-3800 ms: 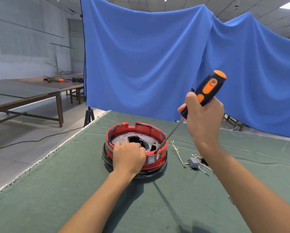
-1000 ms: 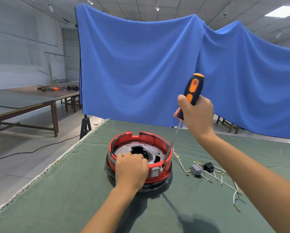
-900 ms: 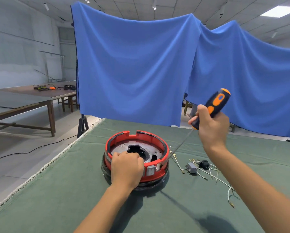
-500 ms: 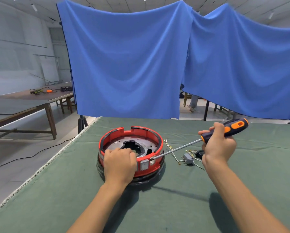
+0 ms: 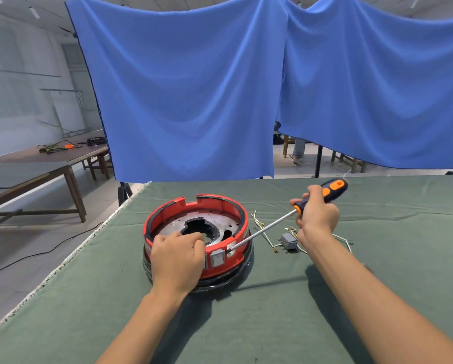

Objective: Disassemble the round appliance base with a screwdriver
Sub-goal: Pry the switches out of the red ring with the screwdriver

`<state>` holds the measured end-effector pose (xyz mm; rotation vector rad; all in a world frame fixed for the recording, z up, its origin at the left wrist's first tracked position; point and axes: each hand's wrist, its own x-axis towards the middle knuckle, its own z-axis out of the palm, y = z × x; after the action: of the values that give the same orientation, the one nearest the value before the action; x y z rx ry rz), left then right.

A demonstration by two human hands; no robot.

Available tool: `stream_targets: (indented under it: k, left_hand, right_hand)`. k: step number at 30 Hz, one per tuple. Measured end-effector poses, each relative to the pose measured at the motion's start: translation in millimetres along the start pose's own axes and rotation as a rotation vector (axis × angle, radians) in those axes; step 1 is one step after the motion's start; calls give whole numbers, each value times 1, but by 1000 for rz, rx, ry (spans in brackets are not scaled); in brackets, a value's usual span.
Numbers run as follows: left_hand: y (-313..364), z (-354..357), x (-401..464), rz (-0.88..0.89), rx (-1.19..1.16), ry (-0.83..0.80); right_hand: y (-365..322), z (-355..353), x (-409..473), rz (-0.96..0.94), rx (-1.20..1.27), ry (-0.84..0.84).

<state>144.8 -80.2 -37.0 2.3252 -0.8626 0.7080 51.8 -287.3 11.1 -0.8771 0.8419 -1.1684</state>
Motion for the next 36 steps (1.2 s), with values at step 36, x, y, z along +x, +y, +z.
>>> stream_targets:
  k: [36]
  left_hand:
    - [6,-4,-5,-34,-77,39]
  right_hand:
    - [16,-5,-5,-56,16,155]
